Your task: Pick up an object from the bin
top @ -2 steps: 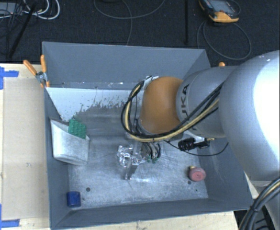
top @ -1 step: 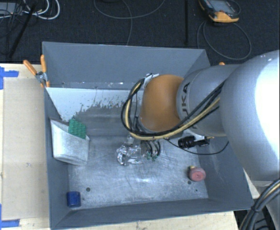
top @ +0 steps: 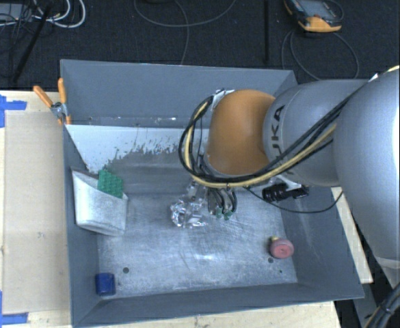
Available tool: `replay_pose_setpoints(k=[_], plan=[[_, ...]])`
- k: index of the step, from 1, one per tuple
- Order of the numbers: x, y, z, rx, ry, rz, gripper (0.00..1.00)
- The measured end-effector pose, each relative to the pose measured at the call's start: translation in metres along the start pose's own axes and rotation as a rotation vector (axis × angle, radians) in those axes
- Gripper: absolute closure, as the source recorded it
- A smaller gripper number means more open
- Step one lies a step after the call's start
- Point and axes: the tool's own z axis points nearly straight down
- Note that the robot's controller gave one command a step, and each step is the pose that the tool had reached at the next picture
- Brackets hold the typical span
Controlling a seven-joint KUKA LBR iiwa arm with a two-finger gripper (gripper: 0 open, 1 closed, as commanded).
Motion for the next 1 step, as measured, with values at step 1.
replay_pose_setpoints(k=[1], plan=[[-0.0015, 0.0003, -0.0500, 0.000, 0.000, -0.001, 1.00]])
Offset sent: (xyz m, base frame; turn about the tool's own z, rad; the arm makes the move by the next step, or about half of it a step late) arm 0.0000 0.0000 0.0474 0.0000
